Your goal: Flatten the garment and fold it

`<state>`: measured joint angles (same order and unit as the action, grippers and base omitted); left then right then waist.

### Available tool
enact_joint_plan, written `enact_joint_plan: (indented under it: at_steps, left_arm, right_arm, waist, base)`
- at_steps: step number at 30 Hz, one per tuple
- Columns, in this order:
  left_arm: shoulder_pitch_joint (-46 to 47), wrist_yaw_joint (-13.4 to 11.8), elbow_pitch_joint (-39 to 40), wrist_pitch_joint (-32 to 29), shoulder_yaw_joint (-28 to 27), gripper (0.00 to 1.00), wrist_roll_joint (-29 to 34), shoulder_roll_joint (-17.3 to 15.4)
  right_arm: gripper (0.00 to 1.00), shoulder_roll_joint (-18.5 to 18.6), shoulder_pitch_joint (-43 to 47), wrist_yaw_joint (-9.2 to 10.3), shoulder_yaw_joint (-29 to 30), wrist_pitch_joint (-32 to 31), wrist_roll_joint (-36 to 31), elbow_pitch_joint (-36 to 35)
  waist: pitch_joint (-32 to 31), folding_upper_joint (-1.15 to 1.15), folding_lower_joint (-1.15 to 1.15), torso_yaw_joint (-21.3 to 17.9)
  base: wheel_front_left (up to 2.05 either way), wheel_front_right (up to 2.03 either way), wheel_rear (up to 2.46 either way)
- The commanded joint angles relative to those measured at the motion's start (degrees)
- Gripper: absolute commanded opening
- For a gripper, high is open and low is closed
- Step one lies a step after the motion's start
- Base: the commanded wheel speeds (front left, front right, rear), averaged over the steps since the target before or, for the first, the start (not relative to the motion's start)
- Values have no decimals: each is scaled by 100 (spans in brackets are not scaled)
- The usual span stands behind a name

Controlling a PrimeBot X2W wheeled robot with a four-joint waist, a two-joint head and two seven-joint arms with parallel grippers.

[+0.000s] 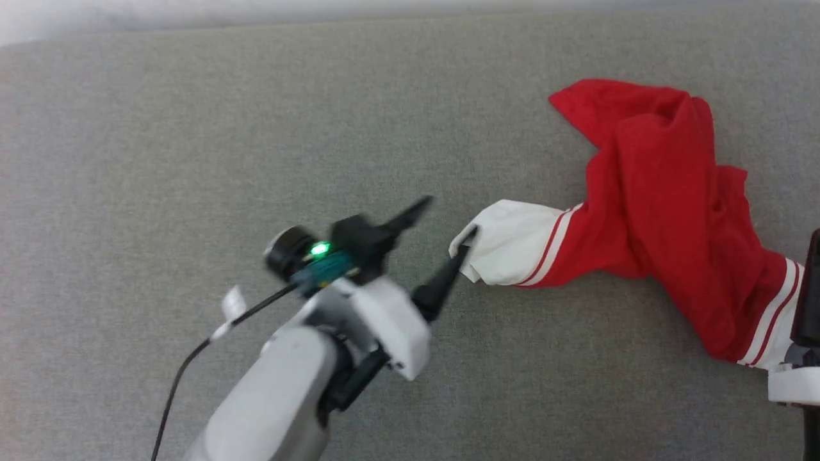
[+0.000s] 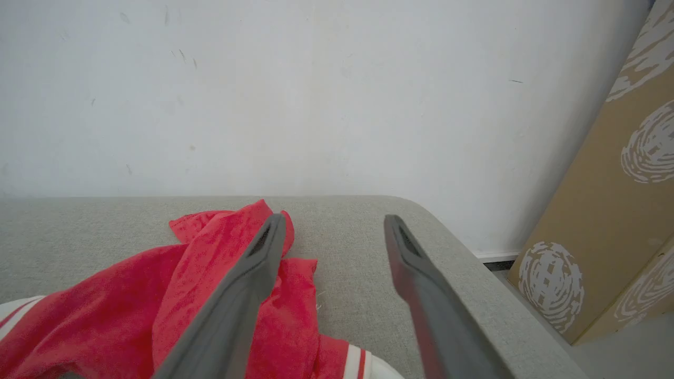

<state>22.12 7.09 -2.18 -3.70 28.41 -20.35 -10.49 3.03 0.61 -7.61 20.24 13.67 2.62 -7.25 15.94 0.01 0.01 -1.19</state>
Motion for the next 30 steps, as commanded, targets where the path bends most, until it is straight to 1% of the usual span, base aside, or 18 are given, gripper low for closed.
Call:
enact_joint_plan:
  at_steps: [1, 4, 7, 9, 10, 13, 17, 18, 19, 20, 22, 25, 27, 30]
  left_arm:
    - [421, 39, -200, -435, 381, 100, -164, -33]
    - [871, 39, -556, -1048, 880, 100, -340, -90]
    - [1203, 39, -968, -1528, 1198, 100, -301, -204]
    - [1385, 39, -1212, -1689, 1329, 100, -173, -280]
    - [1385, 39, -1212, -1689, 1329, 100, -173, -280]
    - [1551, 15, -1553, -1862, 1407, 100, -43, -337]
    - [1614, 13, -1950, -2302, 1616, 100, -33, -404]
    - [1611, 18, -2009, -2415, 1689, 91, -75, -419]
    - [1617, 22, -2027, -2441, 1738, 28, -110, -428]
    - [1617, 25, -2031, -2421, 1768, 0, -153, -428]
    - [1590, 30, -2031, -2383, 1816, 0, -278, -407]
    - [1589, -1, -1951, -2124, 1704, 0, -421, -347]
    - [1569, -151, -1822, -1848, 1519, 0, -504, -290]
    - [1461, -496, -1500, -1378, 1127, 0, -667, -222]
  right_arm:
    - [100, -15, -123, 12, -45, 29, 47, 10]
    - [100, -15, -226, 12, -103, 49, 79, 103]
    - [100, -15, -300, 12, -162, 69, 128, 151]
    - [100, -15, -330, 12, -183, 81, 164, 166]
    - [100, -15, -330, 12, -183, 81, 164, 166]
    - [100, -15, -353, 12, -185, 97, 216, 208]
    - [100, -15, -373, 12, -193, 114, 272, 282]
    - [100, -15, -377, 12, -197, 117, 281, 299]
    - [100, -15, -382, 12, -198, 120, 291, 317]
    - [100, -15, -392, 12, -195, 122, 299, 341]
    - [100, -15, -394, 12, -170, 126, 302, 377]
    - [100, -15, -358, 12, -146, 129, 276, 385]
    - [100, -15, -332, 12, -139, 130, 249, 388]
    - [100, -15, -278, 12, -131, 131, 199, 388]
  waist:
    - [208, -1, -1, -105]
    - [356, -1, -1, -209]
    - [494, -1, -1, -343]
    - [575, -1, -1, -429]
    - [575, -1, -1, -429]
    - [672, -1, -1, -533]
    - [728, -1, -1, -608]
    - [727, -1, -1, -618]
    - [722, -1, -1, -622]
    - [712, -1, -1, -620]
    - [653, -1, -1, -575]
    - [525, -1, -1, -451]
    - [408, -1, -1, -348]
    - [216, -1, -1, -165]
  base:
    - [0, 0, 0]
    - [0, 0, 0]
    - [0, 0, 0]
    - [0, 0, 0]
    - [0, 0, 0]
    - [0, 0, 0]
    - [0, 0, 0]
    - [0, 0, 0]
    - [0, 0, 0]
    - [0, 0, 0]
    - [0, 0, 0]
    - [0, 0, 0]
    - [0, 0, 0]
    - [0, 0, 0]
